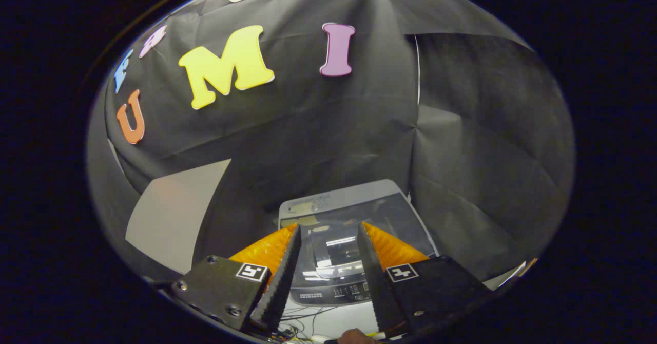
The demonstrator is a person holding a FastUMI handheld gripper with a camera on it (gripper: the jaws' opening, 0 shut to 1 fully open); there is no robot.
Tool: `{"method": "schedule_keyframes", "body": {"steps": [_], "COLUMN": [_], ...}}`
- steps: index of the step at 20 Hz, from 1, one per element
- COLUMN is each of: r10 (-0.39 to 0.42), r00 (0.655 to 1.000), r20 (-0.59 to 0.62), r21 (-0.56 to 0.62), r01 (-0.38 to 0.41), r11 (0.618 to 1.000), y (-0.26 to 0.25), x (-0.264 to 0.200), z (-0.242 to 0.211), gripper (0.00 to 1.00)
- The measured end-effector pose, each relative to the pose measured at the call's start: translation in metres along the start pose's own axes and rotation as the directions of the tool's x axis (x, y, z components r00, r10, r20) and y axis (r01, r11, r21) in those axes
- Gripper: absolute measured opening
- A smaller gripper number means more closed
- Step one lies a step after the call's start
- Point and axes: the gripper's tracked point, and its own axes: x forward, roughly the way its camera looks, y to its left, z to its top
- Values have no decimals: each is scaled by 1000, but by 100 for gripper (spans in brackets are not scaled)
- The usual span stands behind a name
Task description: Put the clothes into the washing machine and then close the washing machine lid.
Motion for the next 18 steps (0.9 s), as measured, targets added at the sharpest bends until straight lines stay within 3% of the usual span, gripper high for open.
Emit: {"method": "schedule_keyframes", "body": {"steps": [7,9,10,18], "r10": [48,70,84,229], "r00": [990,985,981,935], "r20": [136,160,173,271], "r21": [-49,-88,-110,-273], "r01": [-42,-57,-65,-153], "r11": [998,995,992,950], "y": [-23,-36,-42,-87], "x": [-61,-85,-99,-222], "z": [0,-11,-17,-68], "gripper": [70,71,76,78]}}
